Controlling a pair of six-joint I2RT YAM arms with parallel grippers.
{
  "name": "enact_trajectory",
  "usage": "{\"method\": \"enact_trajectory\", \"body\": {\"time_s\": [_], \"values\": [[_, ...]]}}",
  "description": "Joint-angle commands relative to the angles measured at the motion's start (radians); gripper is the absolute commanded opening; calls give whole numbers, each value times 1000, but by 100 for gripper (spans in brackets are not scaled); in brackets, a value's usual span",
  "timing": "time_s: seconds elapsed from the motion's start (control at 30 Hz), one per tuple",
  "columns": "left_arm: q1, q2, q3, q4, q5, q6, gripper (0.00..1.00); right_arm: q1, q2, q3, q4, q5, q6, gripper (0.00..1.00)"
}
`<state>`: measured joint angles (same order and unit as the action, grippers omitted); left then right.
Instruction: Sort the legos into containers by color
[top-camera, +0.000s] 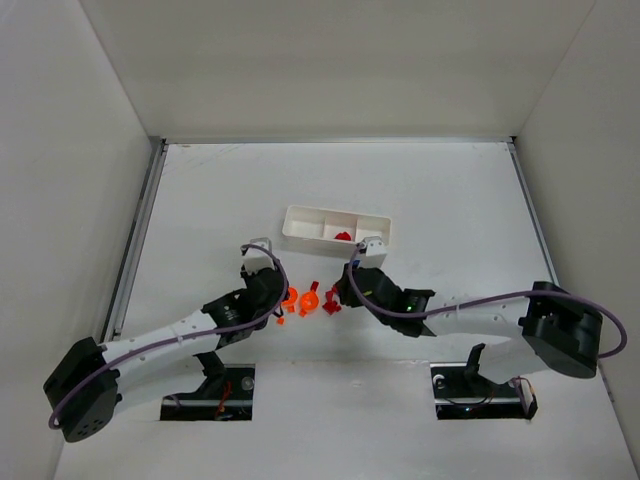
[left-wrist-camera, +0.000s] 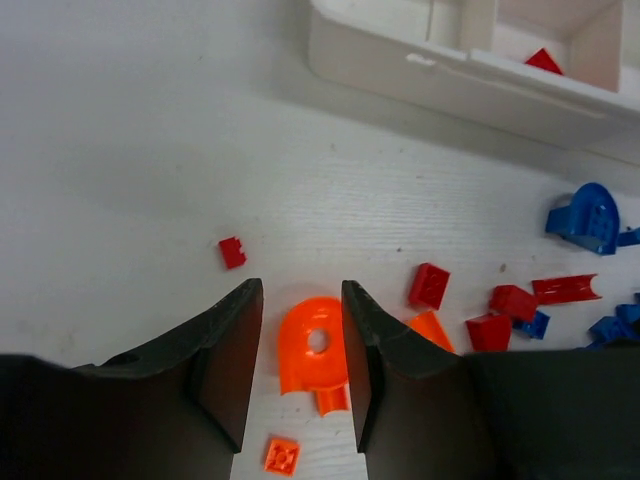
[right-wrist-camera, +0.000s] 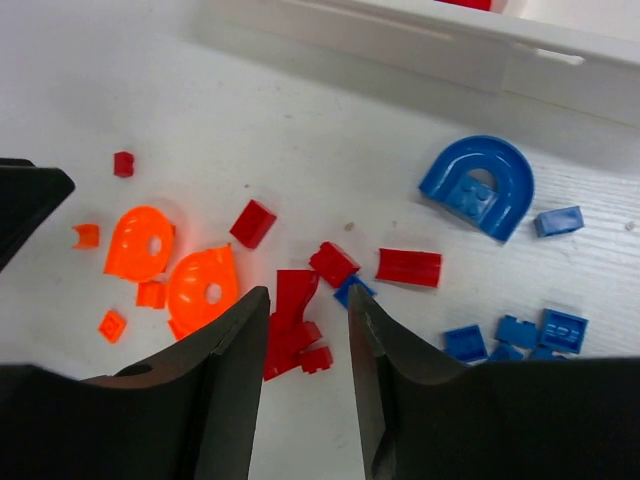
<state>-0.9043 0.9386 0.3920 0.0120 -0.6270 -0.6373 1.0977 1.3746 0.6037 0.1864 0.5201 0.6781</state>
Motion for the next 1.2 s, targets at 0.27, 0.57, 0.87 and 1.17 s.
{"method": "enact_trajectory", "body": {"time_s": [0.27, 0.57, 0.87, 1.17], "values": [[34, -84, -113, -71, 110, -190, 31, 49, 228, 154, 151, -158, 12, 37], [49, -98, -130, -35, 161, -171, 32, 17, 346, 174, 209, -196, 54, 35], [57, -60, -150, 42, 179, -162, 32, 9, 331, 128, 251, -184, 90, 9], [72, -24, -148, 98, 205, -142, 32, -112, 23, 39, 205, -141, 26, 4]]}}
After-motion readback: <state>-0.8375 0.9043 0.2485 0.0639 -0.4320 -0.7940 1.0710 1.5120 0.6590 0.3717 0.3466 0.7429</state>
